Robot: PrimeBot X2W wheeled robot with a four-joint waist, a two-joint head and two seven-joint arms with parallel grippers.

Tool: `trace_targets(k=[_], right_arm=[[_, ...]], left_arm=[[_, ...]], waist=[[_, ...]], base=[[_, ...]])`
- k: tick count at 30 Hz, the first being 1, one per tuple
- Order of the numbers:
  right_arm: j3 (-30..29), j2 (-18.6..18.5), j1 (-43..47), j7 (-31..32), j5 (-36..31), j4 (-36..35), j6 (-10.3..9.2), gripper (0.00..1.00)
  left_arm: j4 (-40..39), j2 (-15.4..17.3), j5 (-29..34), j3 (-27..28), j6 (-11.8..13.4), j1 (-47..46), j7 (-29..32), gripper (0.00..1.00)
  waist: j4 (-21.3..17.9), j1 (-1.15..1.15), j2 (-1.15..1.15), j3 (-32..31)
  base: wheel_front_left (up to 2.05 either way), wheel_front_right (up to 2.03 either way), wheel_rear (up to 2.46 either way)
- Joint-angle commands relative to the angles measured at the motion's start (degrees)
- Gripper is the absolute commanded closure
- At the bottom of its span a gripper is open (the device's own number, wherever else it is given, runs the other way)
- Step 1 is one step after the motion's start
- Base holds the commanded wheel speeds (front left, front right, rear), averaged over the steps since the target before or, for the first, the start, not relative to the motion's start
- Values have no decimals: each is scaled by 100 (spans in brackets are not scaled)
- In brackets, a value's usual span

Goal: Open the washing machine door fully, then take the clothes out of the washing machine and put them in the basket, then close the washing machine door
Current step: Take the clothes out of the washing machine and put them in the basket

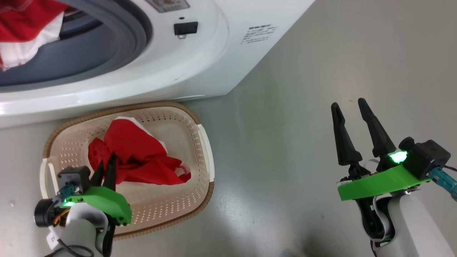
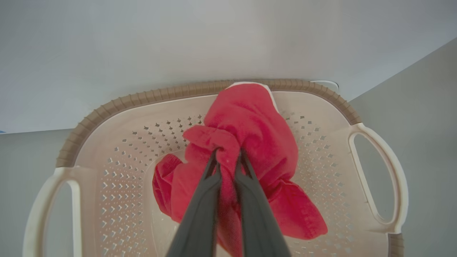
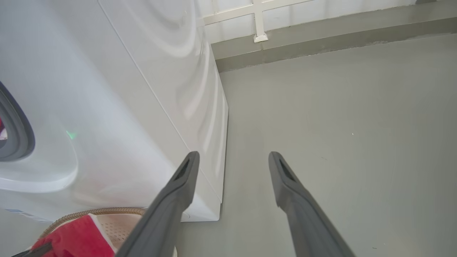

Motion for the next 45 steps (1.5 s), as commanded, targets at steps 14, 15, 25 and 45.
trace_targets(k=[14,15,25,45], right_arm=[[109,-9,2,-37,27,-82,43,0],[110,-9,10,-37,22,-75,43,0],[94,-9,151,-37,-56,34,43,0],[-38,-9,822,-37,-261,250,43,0]], left_arm=[[111,119,-140,240,-30,11,-29,0],[108,110,-147,246,-30,27,-29,0],[-285,20,-217,377,-31,358,-29,0],[-1990,-114,-262,493,-31,1388,-29,0]], waist=[[53,0,0,-122],[62,0,0,-160],[189,0,0,-749],[608,0,0,-2192]], base=[[0,0,0],[0,0,0],[0,0,0],[0,0,0]])
